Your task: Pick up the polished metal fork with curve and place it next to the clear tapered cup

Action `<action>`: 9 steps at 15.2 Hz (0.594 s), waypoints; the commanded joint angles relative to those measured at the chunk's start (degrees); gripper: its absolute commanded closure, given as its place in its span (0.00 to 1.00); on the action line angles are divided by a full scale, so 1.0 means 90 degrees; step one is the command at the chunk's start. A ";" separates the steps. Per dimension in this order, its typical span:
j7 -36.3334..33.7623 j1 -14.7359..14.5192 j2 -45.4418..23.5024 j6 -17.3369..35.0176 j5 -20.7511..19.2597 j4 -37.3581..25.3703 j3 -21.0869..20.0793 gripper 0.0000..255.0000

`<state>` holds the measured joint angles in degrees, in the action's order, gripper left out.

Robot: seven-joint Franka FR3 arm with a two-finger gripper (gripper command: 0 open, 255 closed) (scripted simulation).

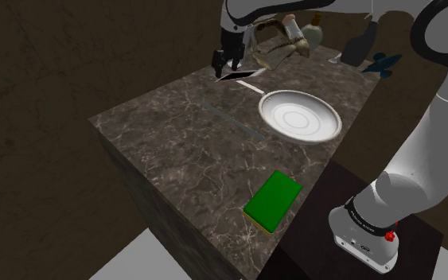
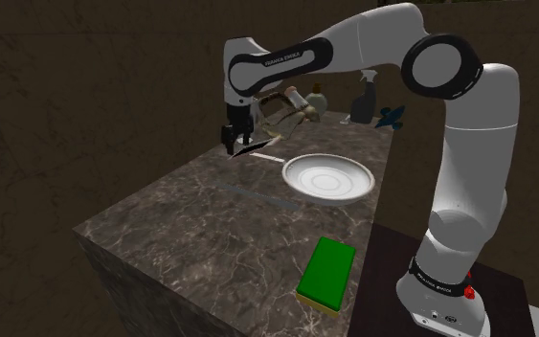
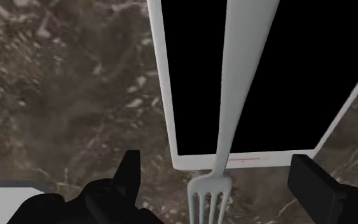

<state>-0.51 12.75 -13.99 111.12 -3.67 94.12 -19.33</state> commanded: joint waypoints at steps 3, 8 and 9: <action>0.0008 -0.0007 0.0102 -0.0522 0.0038 -0.0420 -0.0018 0.00; 0.0008 -0.0008 0.0102 -0.0522 0.0038 -0.0420 -0.0018 0.00; 0.0008 -0.0008 0.0102 -0.0522 0.0038 -0.0420 -0.0018 0.00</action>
<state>-0.44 12.68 -13.08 106.43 -3.33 90.35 -19.50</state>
